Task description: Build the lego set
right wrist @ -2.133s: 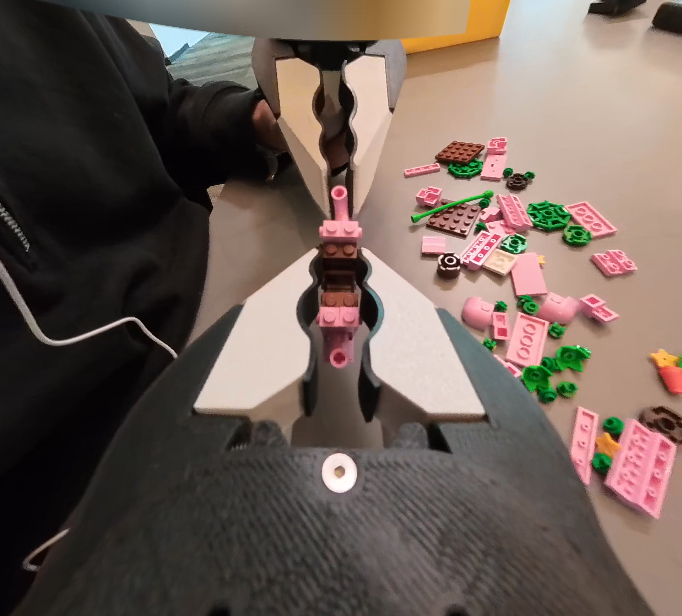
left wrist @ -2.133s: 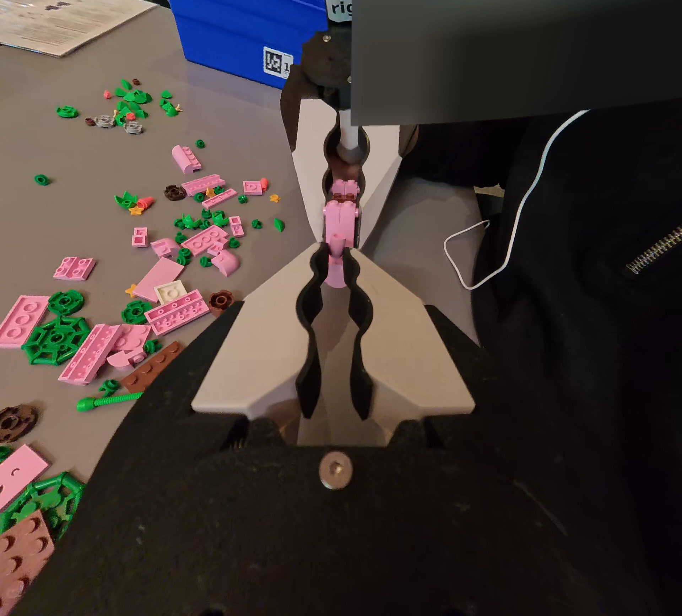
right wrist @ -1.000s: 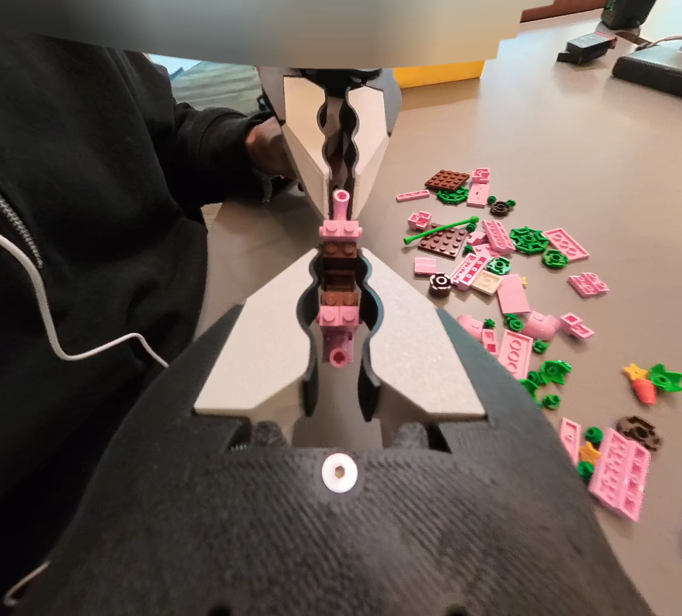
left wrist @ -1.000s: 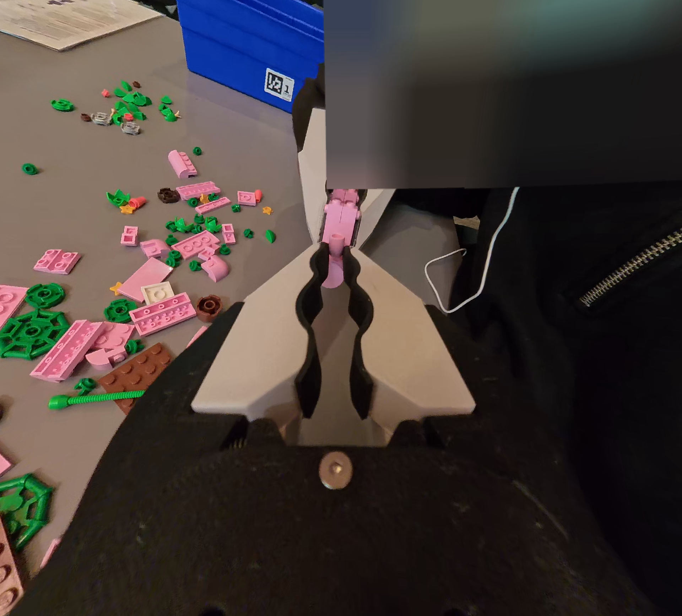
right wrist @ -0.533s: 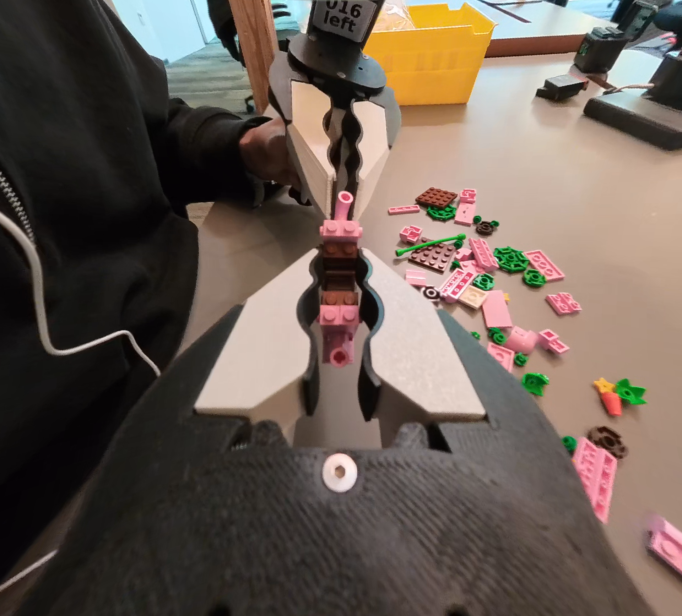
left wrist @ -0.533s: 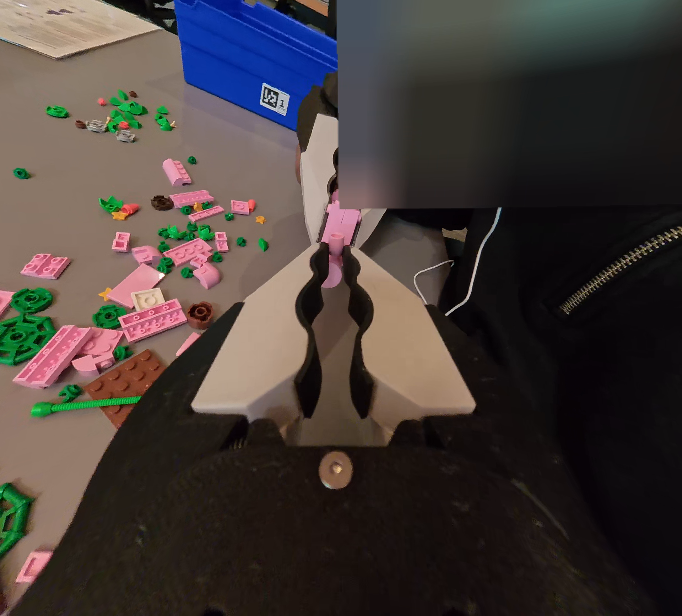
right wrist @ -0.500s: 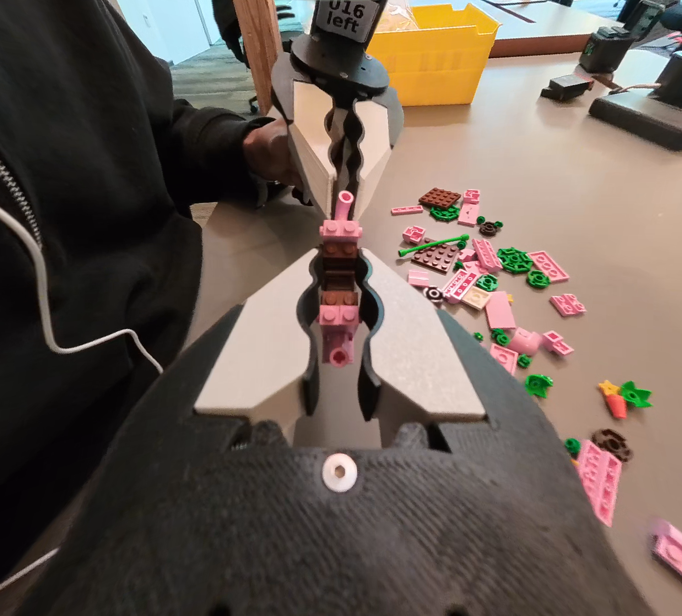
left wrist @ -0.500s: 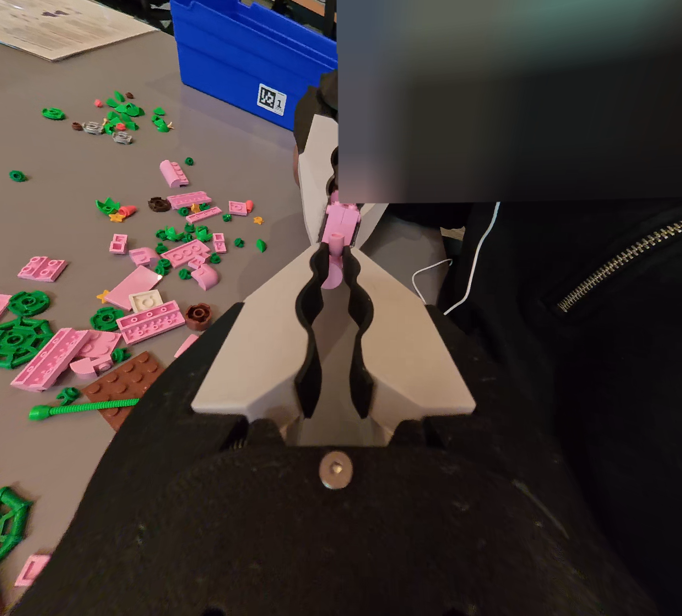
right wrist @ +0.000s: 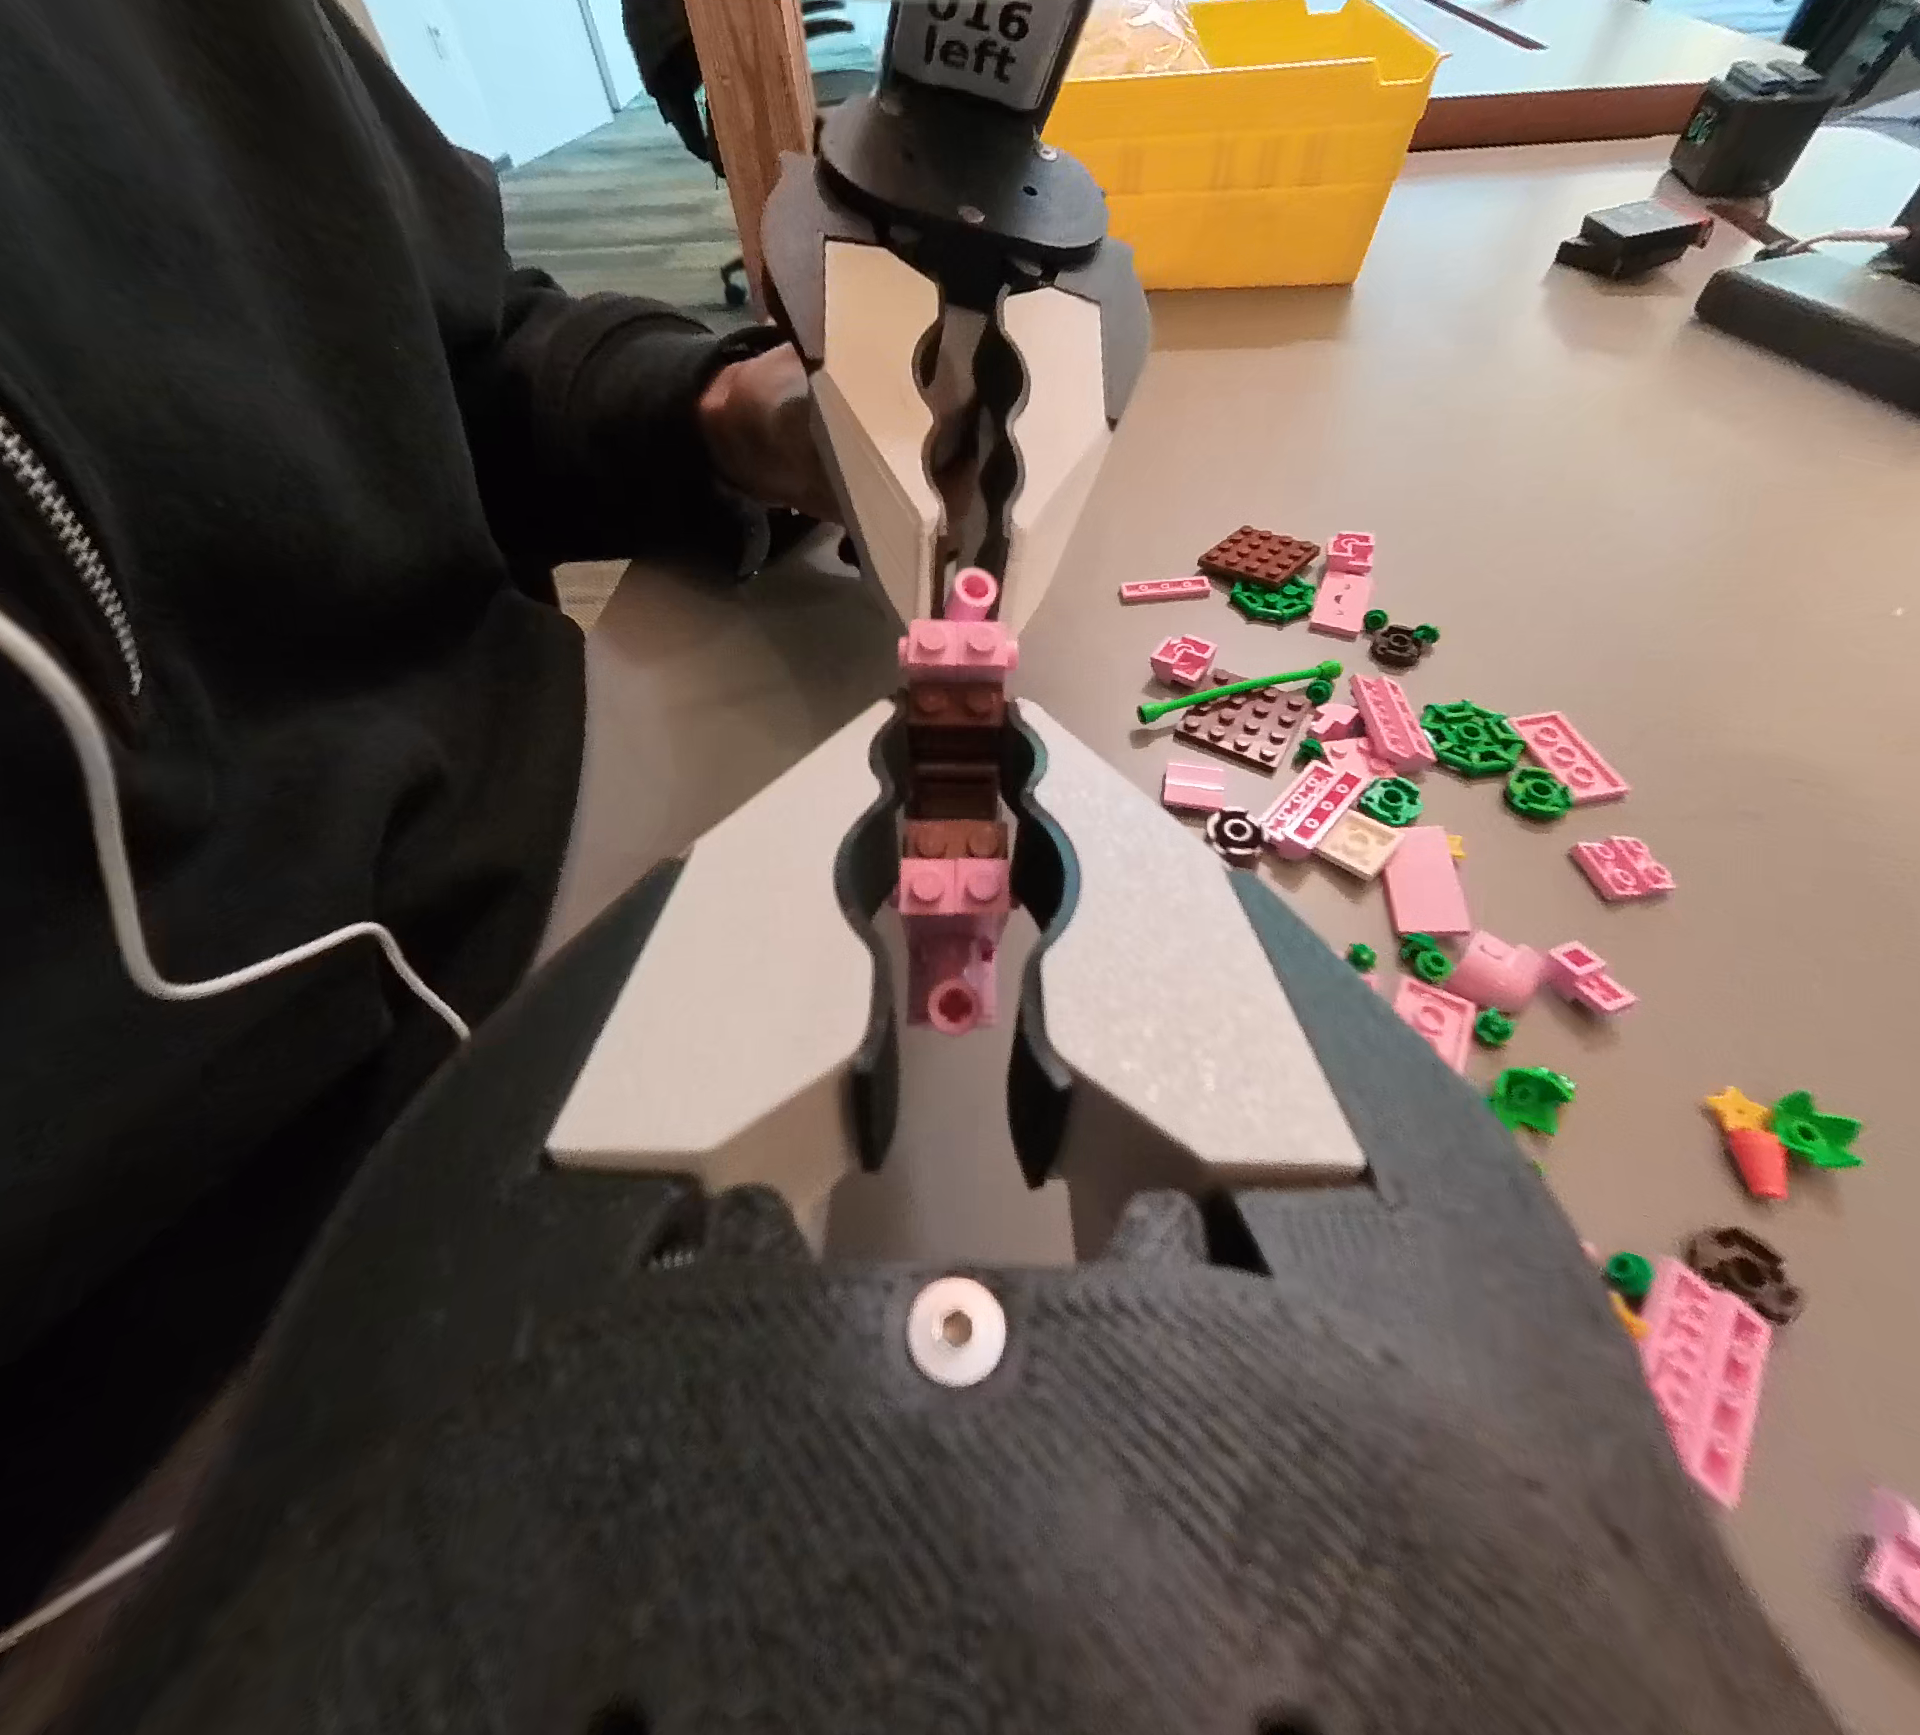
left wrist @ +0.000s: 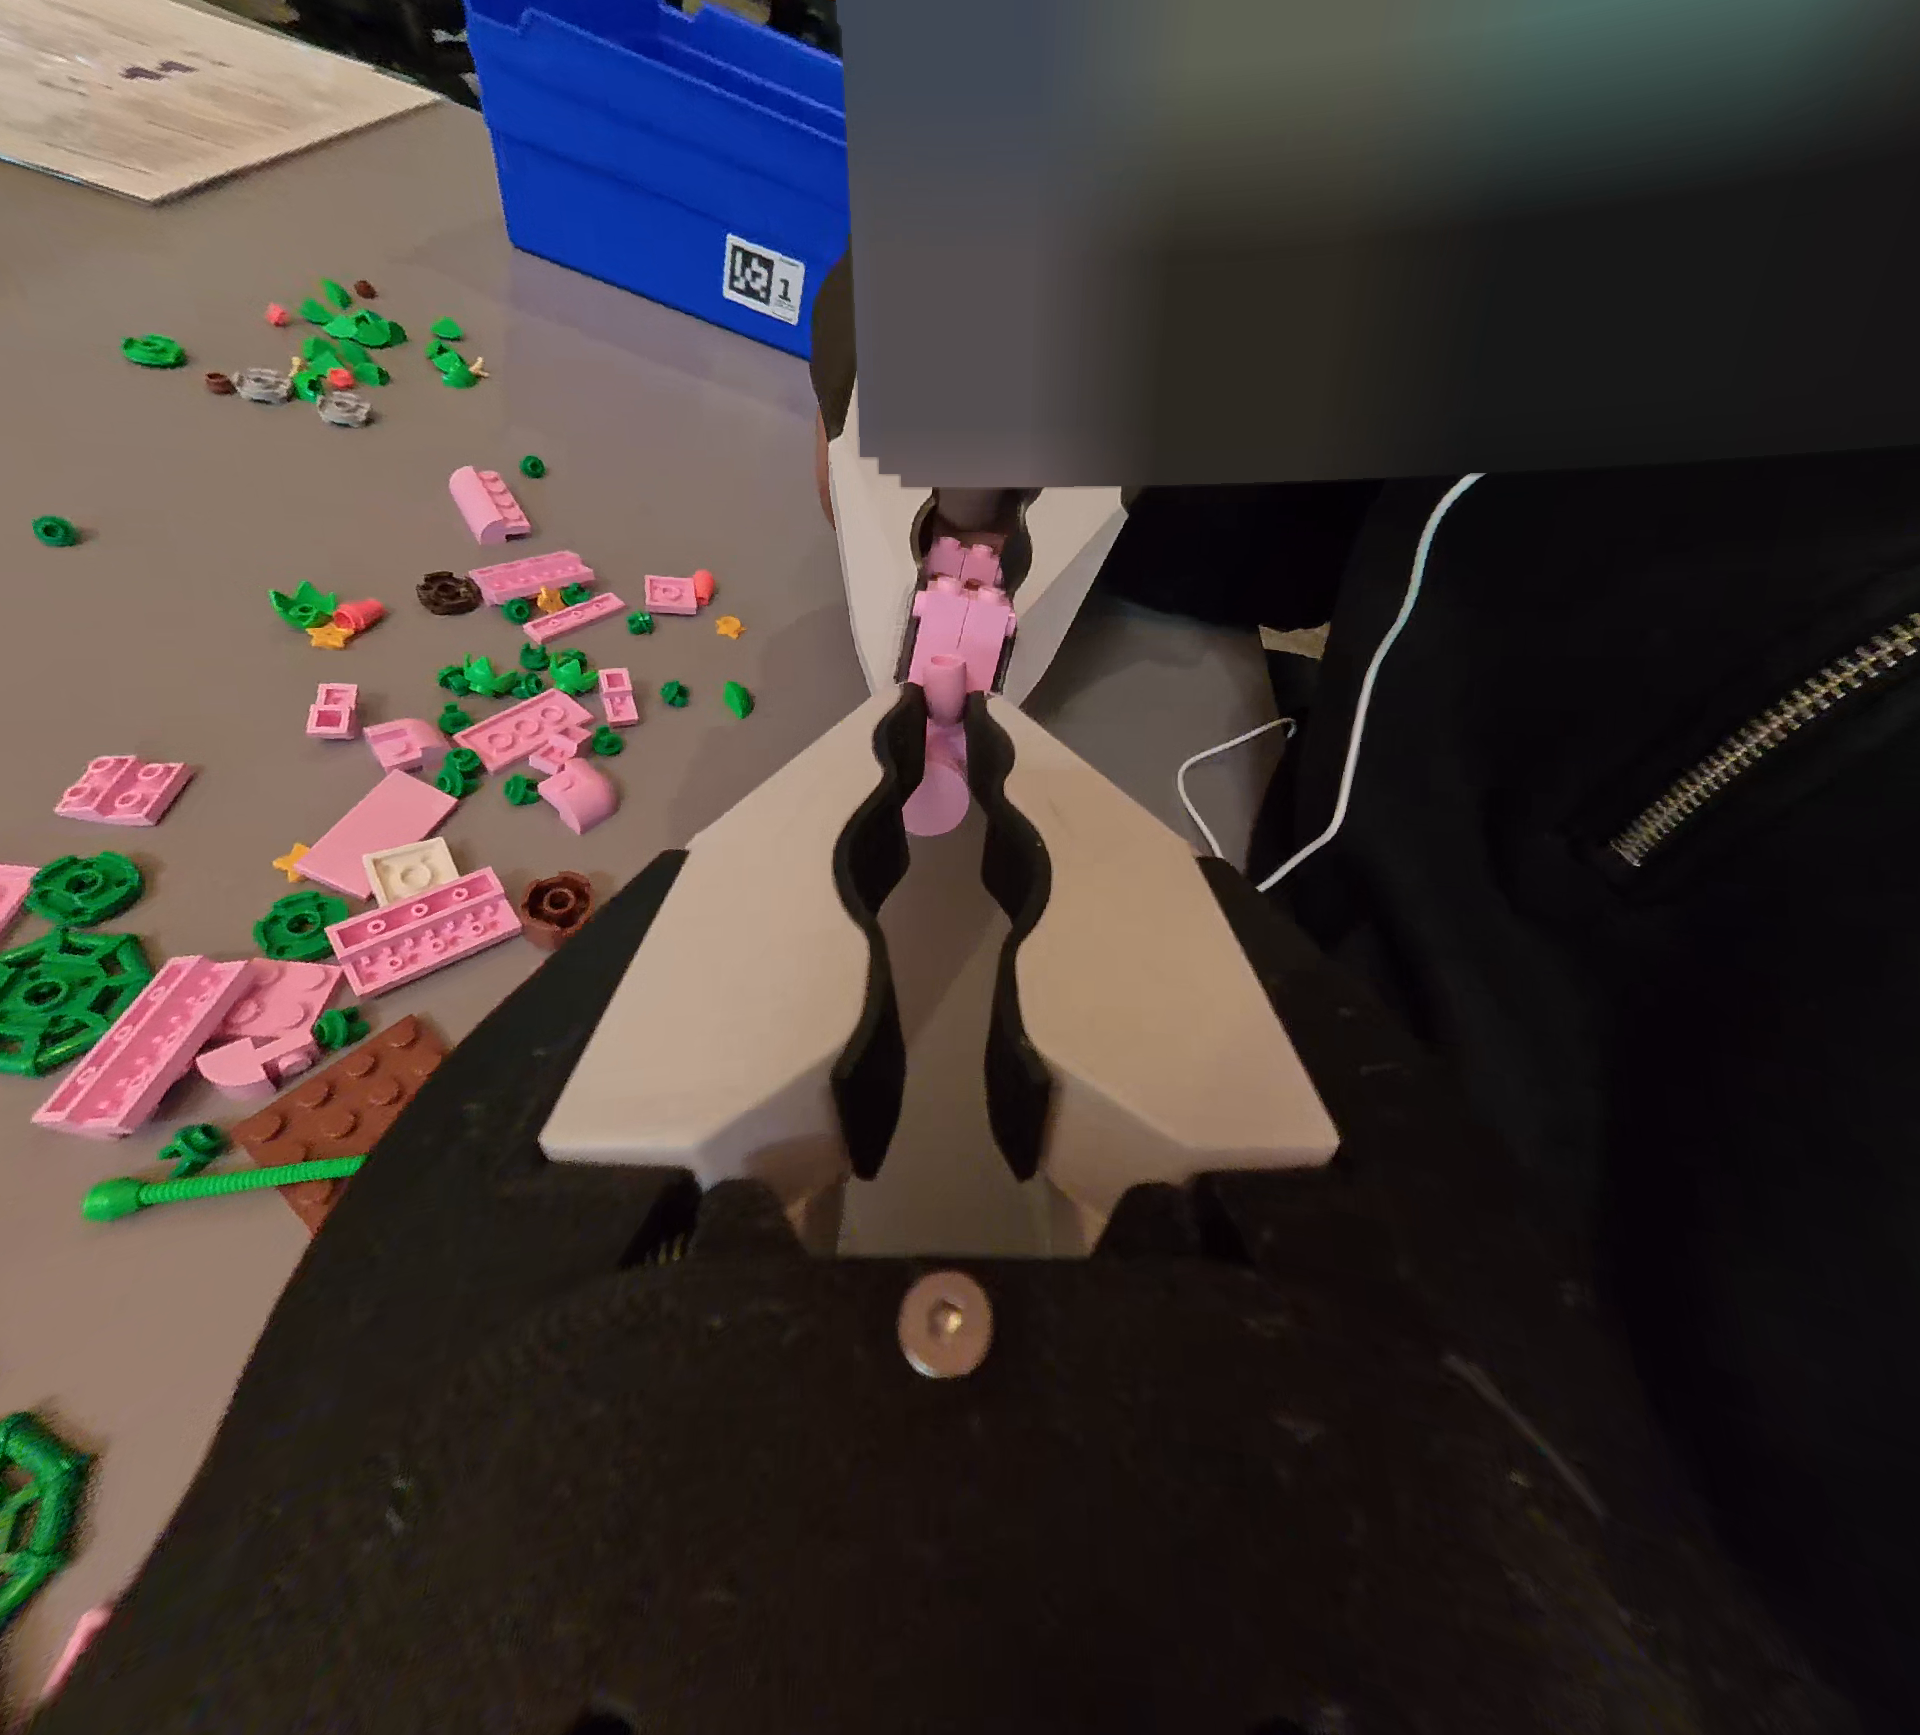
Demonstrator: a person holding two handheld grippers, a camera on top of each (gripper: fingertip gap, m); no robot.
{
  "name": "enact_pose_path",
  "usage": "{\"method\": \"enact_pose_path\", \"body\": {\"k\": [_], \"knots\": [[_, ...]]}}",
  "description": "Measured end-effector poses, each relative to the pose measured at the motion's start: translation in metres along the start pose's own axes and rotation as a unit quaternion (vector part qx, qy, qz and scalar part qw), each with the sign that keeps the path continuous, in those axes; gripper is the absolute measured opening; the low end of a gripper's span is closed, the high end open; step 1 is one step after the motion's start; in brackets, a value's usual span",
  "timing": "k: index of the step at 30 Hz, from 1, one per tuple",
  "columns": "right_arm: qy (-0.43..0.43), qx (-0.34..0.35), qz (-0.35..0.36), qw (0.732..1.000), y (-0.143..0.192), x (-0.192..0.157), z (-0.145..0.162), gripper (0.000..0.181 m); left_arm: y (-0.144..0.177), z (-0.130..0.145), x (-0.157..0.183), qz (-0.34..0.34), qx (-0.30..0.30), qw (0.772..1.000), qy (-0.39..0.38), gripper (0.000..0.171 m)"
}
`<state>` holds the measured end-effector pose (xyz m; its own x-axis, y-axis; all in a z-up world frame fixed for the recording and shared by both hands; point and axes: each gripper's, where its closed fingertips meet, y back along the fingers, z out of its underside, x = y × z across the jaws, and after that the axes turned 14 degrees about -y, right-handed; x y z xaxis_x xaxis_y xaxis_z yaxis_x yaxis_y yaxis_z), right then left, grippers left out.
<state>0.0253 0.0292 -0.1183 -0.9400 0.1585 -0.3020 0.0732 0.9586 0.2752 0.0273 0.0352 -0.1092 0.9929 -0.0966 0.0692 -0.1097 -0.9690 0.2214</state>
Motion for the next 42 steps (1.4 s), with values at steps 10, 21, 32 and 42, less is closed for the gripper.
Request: {"method": "enact_pose_path", "body": {"k": [10, 21, 32, 42], "knots": [[0.047, -0.147, 0.073, 0.985, 0.006, 0.025, 0.044, 0.015, -0.003, 0.021, -0.015, -0.015, -0.037, 0.999, 0.004, 0.05], [0.034, -0.153, 0.056, 0.986, 0.008, 0.028, 0.052, 0.039, -0.009, 0.031, -0.013, -0.016, -0.069, 0.997, -0.008, 0.049], [0.025, 0.05, 0.101, 0.993, 0.082, 0.044, -0.022, 0.055, -0.008, 0.026, -0.014, -0.033, -0.068, 0.995, -0.069, 0.058], [0.017, 0.1, 0.05, 0.994, 0.075, 0.043, -0.04, 0.054, -0.035, -0.024, -0.035, -0.006, -0.039, 0.983, -0.179, 0.07]]}}
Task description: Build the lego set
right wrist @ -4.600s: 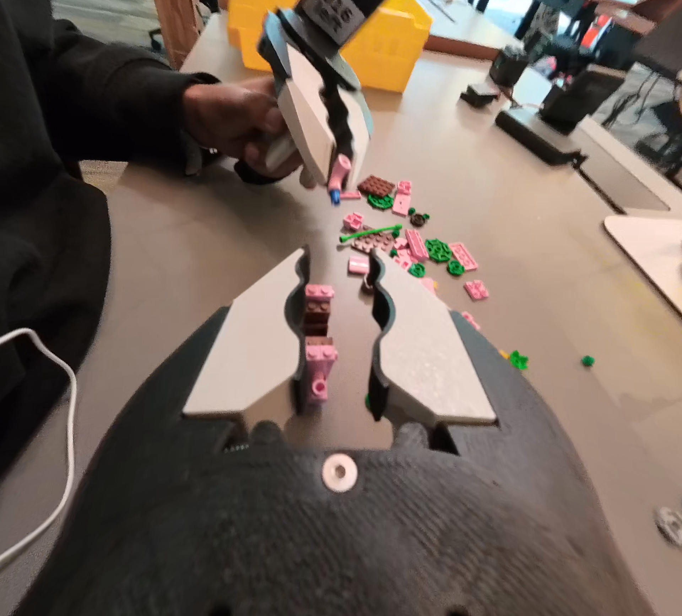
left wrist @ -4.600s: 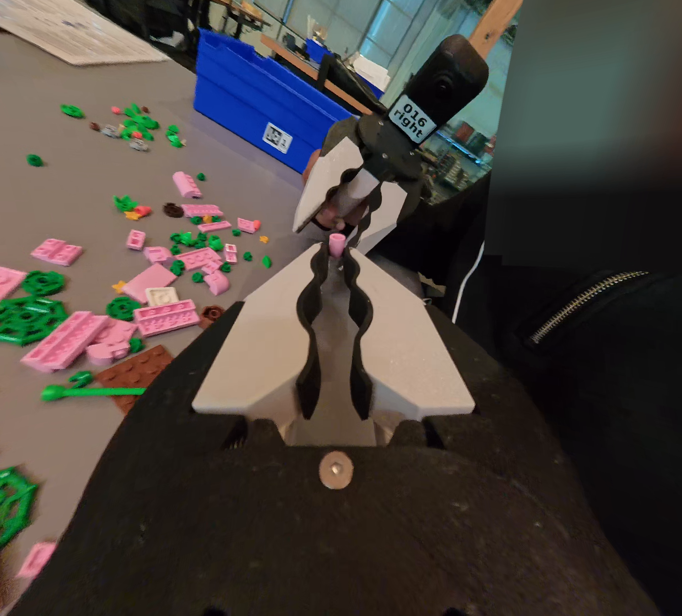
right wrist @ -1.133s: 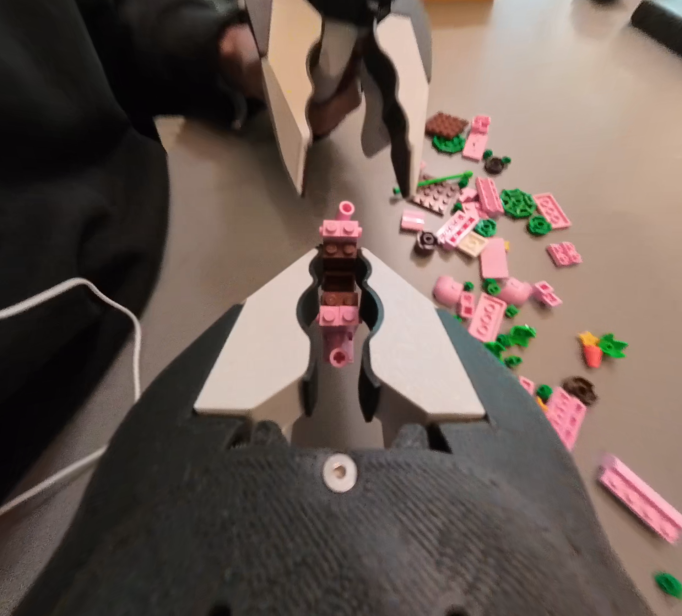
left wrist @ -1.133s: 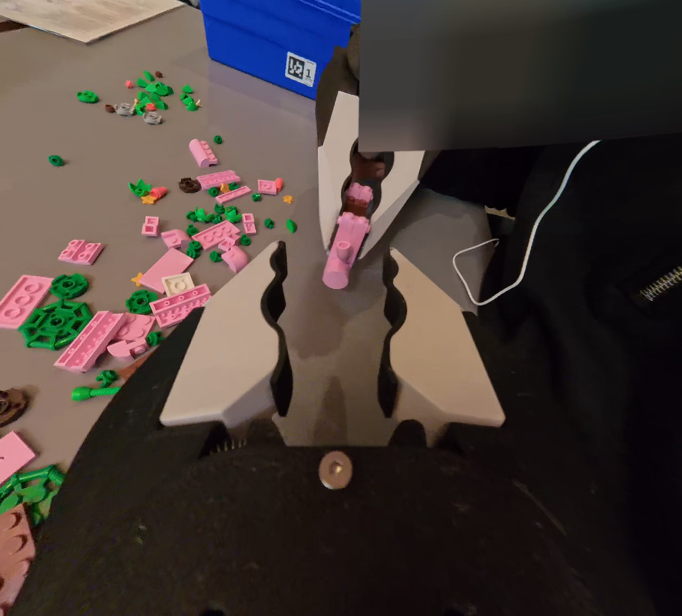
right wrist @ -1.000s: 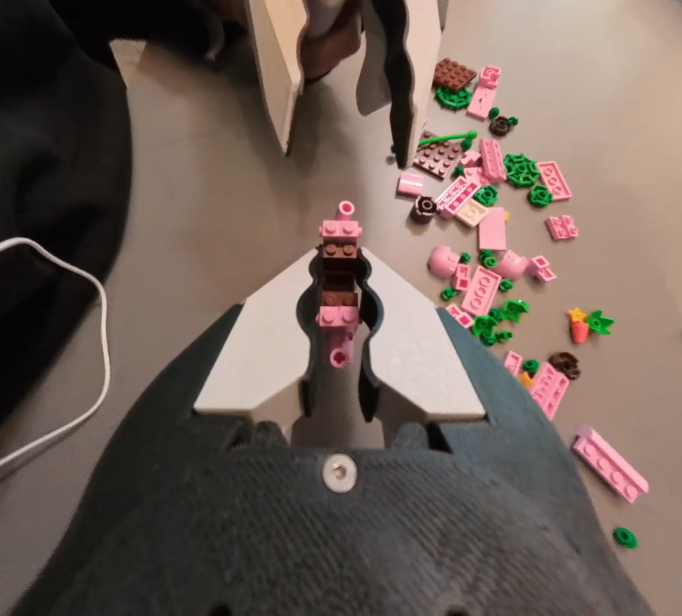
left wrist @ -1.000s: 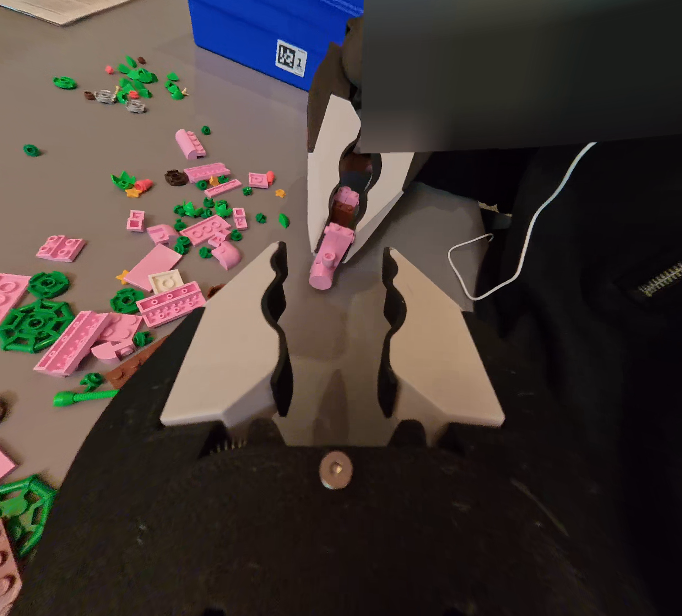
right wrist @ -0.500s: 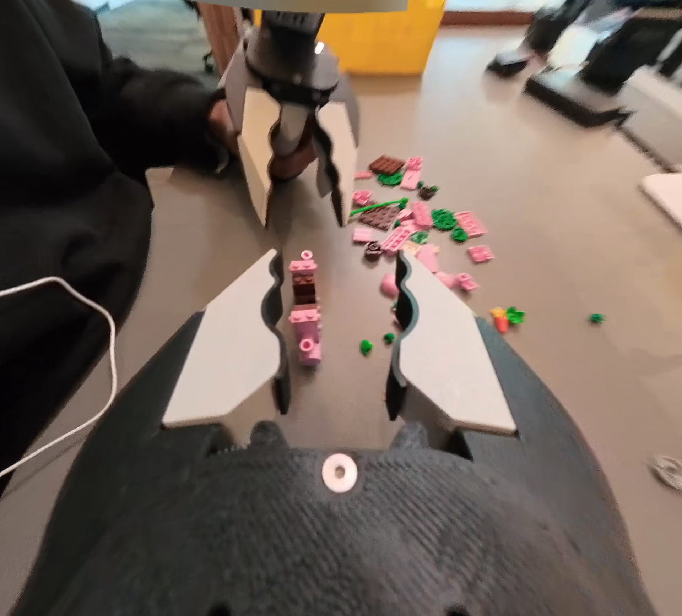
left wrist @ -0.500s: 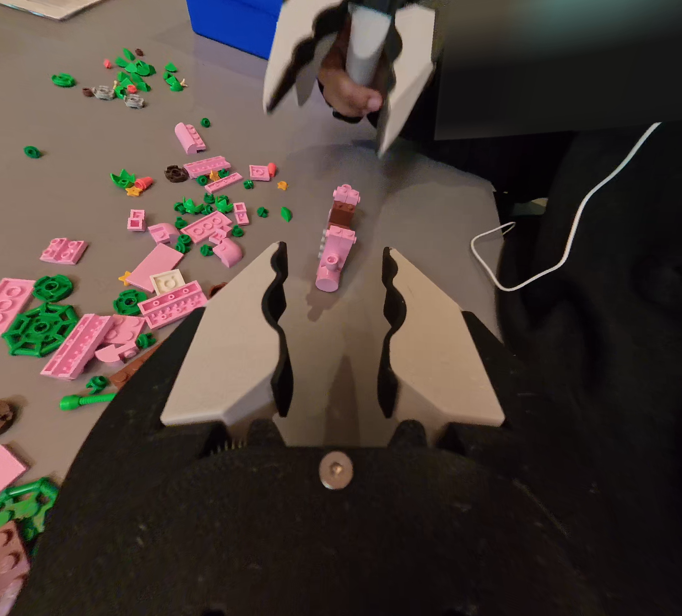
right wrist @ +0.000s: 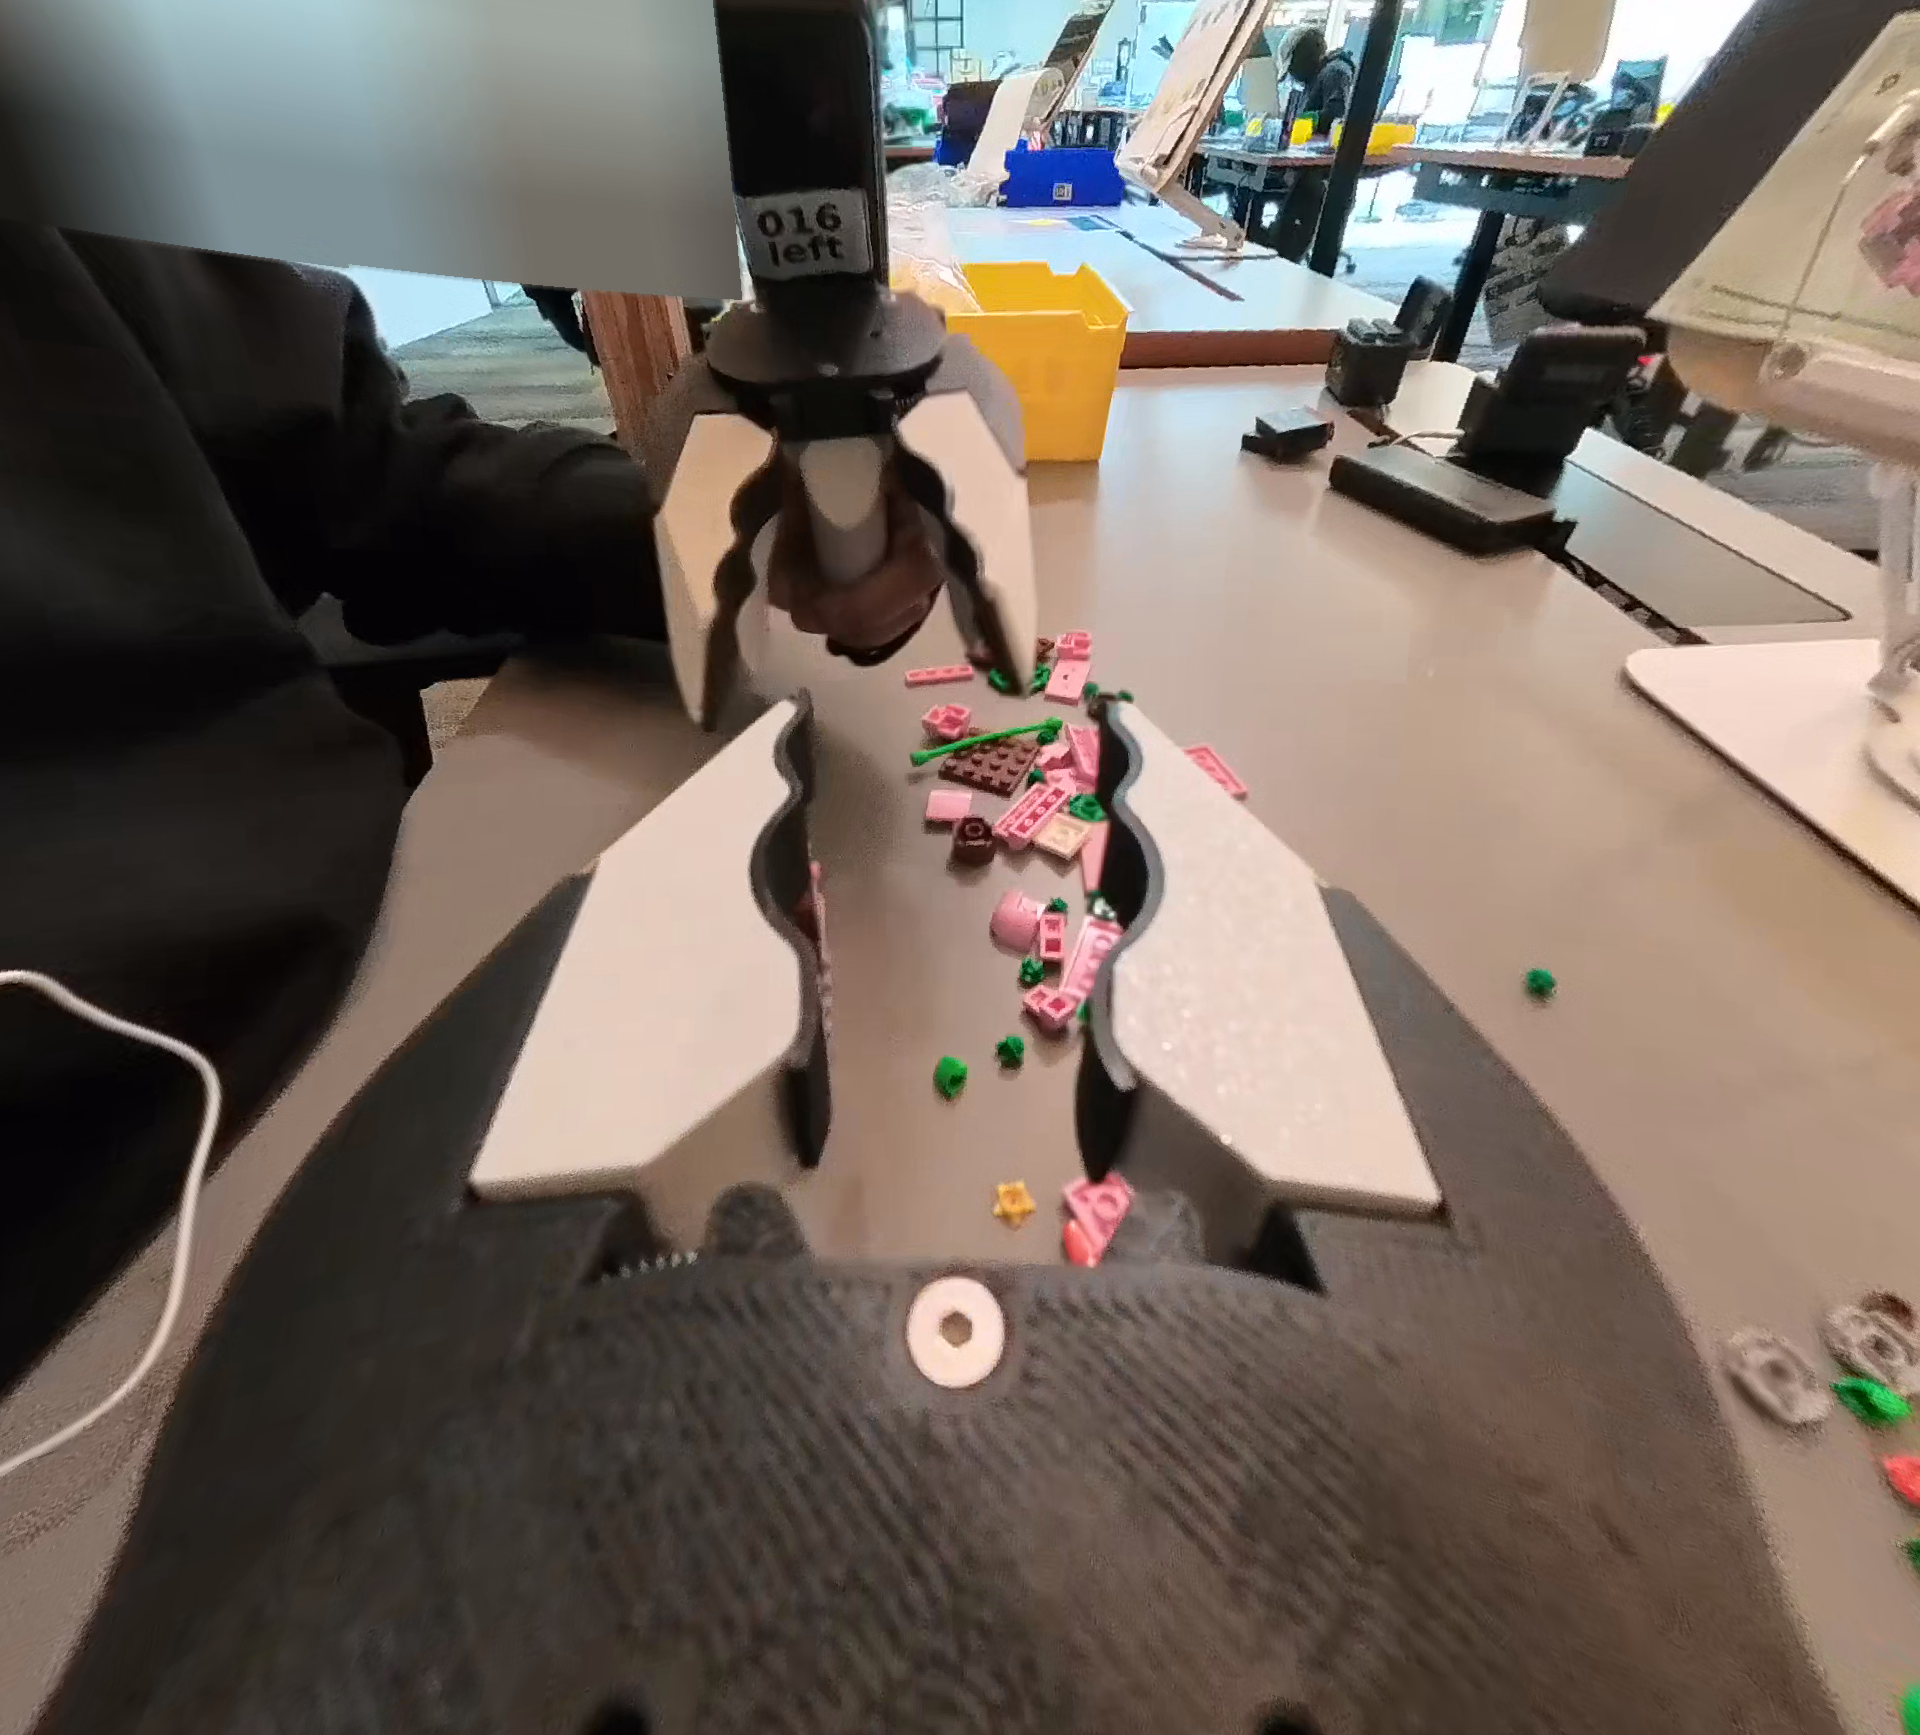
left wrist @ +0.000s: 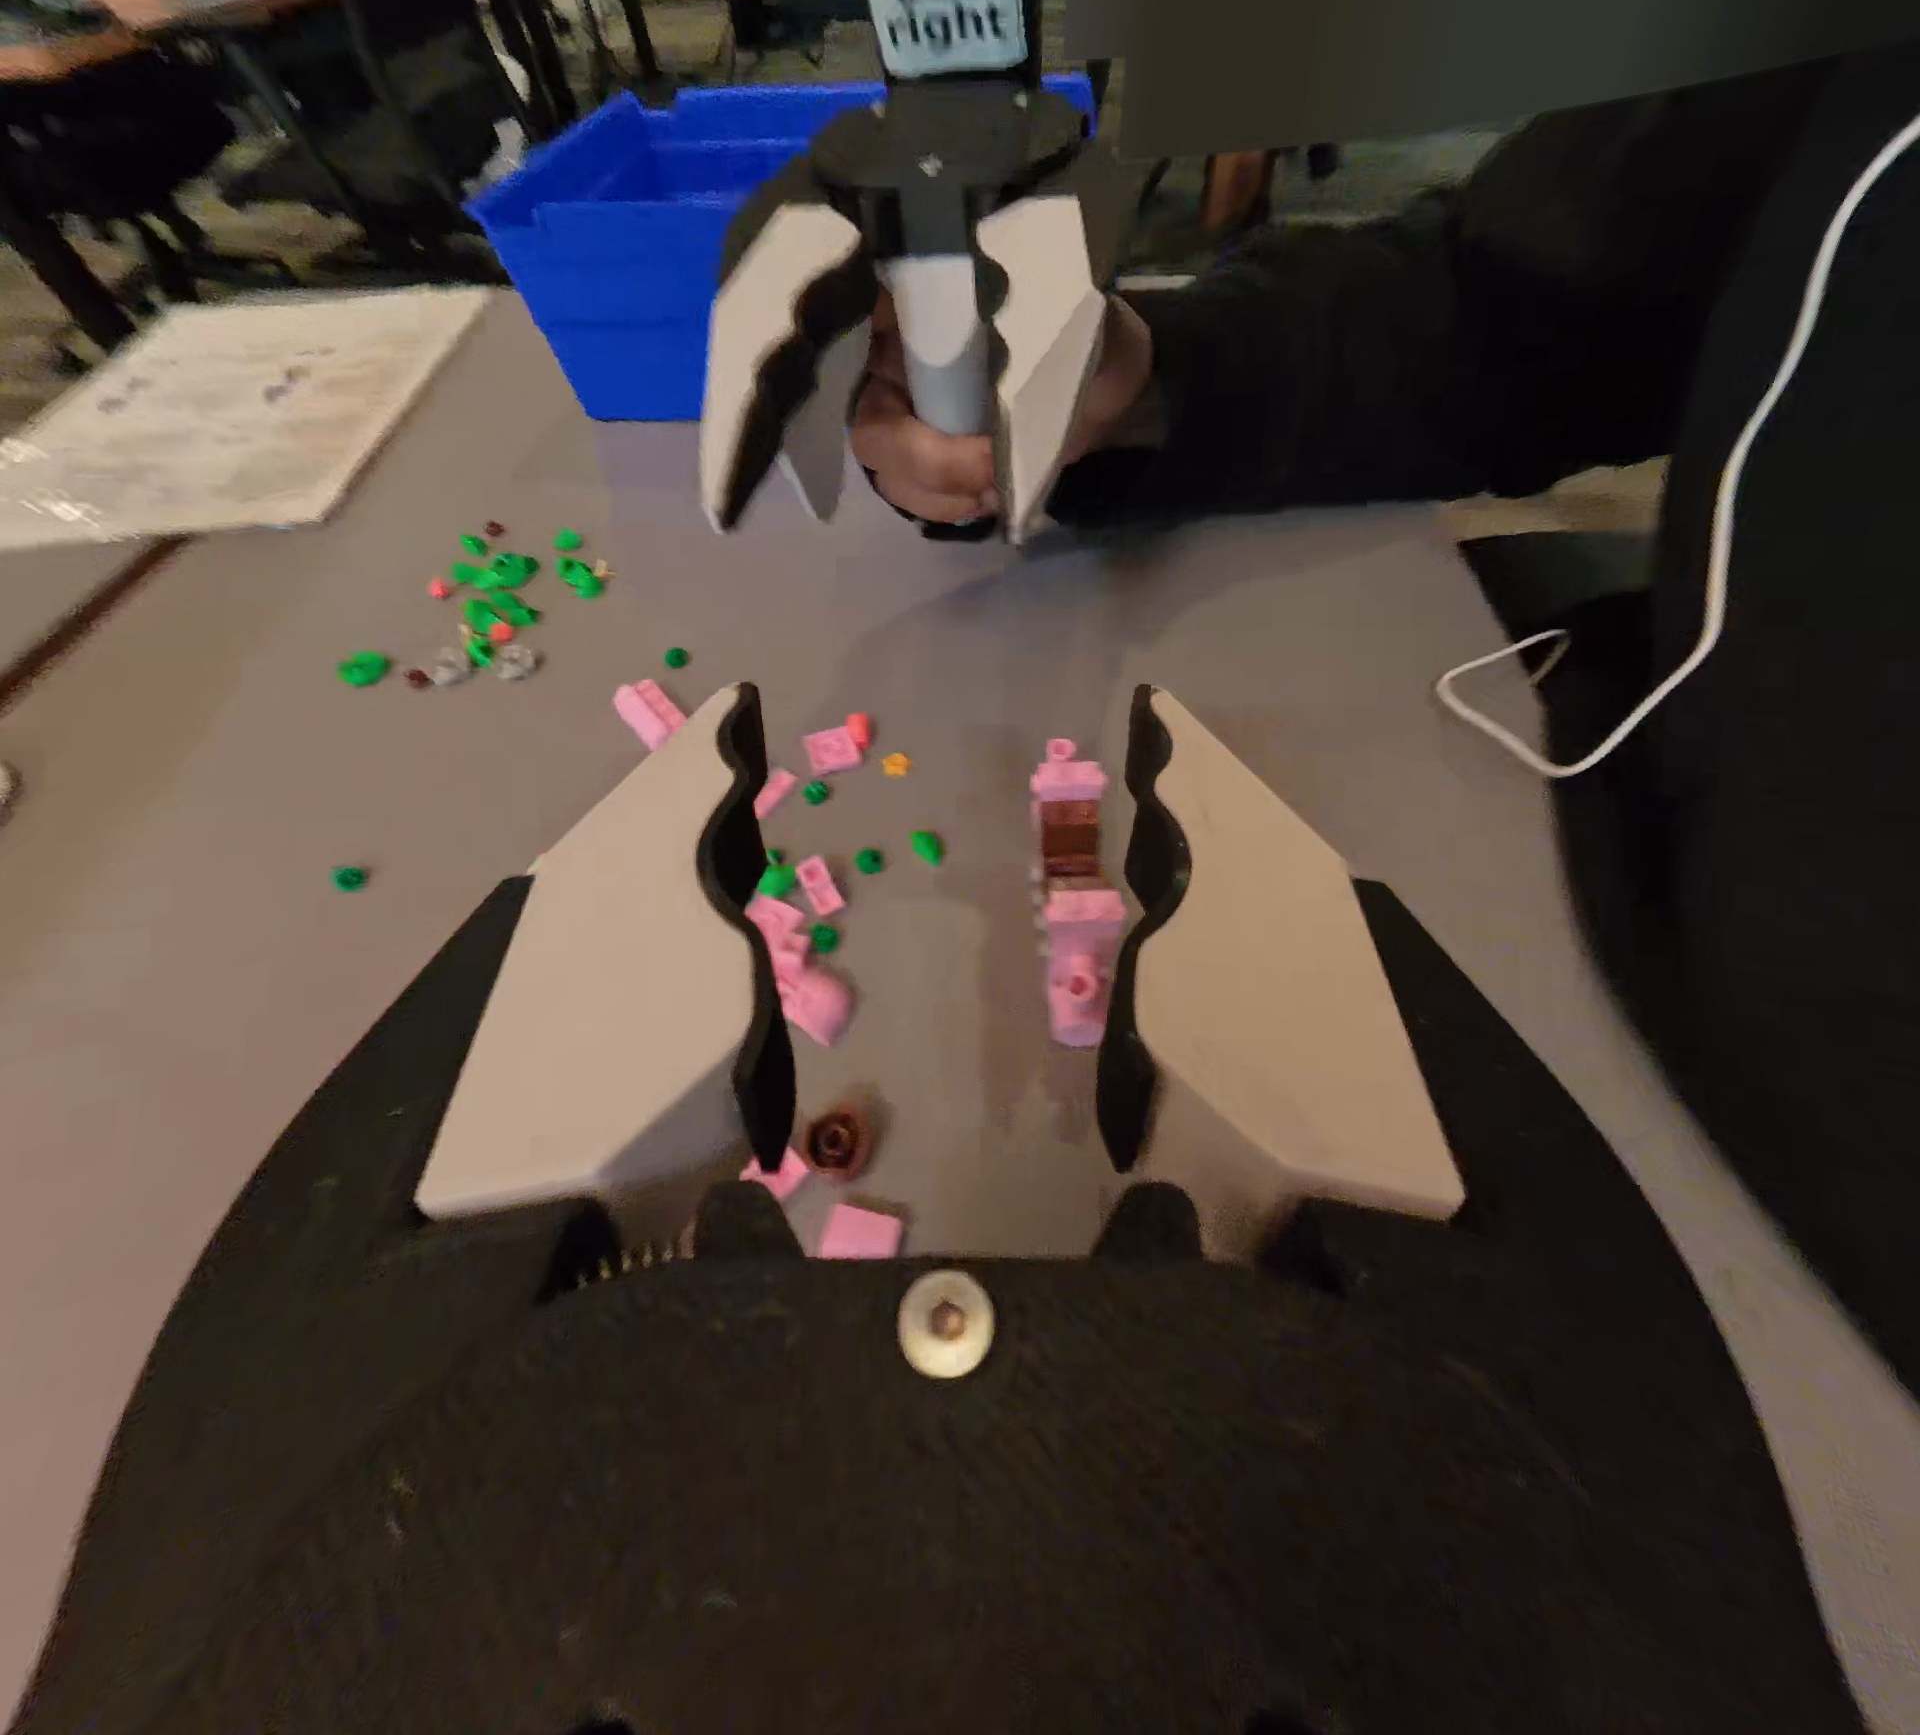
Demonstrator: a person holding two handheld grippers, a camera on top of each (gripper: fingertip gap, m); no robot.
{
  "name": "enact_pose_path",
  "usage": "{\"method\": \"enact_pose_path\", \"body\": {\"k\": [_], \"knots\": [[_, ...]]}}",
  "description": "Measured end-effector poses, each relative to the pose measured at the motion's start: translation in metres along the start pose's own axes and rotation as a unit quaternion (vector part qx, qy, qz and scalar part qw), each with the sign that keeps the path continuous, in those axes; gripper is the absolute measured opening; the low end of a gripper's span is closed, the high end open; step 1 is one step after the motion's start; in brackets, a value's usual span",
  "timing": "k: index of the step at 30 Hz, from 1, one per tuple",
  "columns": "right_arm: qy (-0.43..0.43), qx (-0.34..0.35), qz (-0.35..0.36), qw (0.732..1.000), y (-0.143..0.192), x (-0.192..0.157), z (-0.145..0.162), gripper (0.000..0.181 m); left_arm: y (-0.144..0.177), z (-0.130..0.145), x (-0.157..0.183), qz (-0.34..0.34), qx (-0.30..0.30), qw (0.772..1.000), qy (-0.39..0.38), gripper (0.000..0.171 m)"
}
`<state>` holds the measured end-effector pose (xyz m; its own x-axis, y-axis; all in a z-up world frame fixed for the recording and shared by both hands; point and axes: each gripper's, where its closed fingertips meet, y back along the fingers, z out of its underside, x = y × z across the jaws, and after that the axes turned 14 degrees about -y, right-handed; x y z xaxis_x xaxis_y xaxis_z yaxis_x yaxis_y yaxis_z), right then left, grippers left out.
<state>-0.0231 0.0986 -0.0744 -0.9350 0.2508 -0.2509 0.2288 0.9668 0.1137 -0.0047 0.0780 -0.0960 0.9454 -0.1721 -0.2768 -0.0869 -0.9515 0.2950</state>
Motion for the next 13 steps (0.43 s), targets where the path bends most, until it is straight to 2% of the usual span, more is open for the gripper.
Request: {"method": "enact_pose_path", "body": {"k": [3, 8, 13], "knots": [[0.001, -0.001, 0.023, 1.0, 0.008, 0.002, 0.012, 0.051, 0.0, -0.01, -0.002, -0.026, 0.059, 0.998, -0.002, 0.069], [0.009, 0.048, 0.027, 0.998, 0.011, -0.001, -0.003, 0.043, 0.02, 0.008, -0.021, -0.093, 0.057, 0.994, 0.019, 0.064], [-0.004, 0.009, 0.041, 0.999, 0.0, 0.015, 0.024, 0.043, 0.025, -0.003, -0.023, -0.043, 0.139, 0.981, 0.132, 0.065]]}}
